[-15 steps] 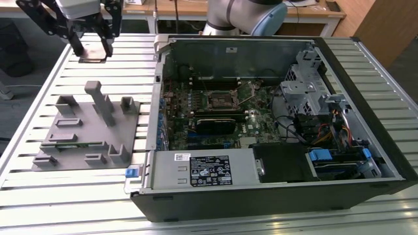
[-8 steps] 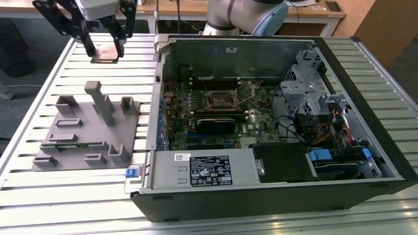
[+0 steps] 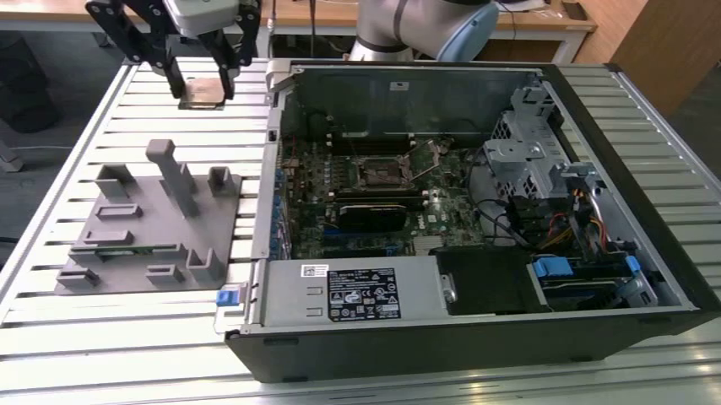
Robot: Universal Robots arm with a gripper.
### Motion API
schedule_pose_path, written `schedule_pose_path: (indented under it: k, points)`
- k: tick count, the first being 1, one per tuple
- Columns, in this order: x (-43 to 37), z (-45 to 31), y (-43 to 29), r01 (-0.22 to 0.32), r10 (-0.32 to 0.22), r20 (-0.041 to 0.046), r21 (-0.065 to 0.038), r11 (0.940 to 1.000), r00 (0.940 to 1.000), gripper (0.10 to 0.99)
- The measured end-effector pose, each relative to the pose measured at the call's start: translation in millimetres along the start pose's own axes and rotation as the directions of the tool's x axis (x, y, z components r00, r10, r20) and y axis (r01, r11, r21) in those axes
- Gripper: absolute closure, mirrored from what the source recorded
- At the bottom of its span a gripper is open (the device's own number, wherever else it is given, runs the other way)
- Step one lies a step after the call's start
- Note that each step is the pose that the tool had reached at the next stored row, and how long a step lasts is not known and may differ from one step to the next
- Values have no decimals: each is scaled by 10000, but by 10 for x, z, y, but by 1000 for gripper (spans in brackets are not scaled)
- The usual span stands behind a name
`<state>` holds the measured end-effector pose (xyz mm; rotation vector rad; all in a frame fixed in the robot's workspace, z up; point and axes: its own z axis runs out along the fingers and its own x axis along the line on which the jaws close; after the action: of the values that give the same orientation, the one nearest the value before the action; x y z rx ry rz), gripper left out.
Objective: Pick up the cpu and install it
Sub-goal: 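Pick up the cpu and move it towards the insertion slot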
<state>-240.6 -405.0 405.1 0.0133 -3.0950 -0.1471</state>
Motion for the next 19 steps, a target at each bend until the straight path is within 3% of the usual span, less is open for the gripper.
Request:
schedule_pose_path:
  k: [8,19]
  points:
    - [-272,-3,-2,-3,3,-35,-1,10000,10000,545]
    - [-732,-12,2,-4,4,-41,-1,10000,10000,545]
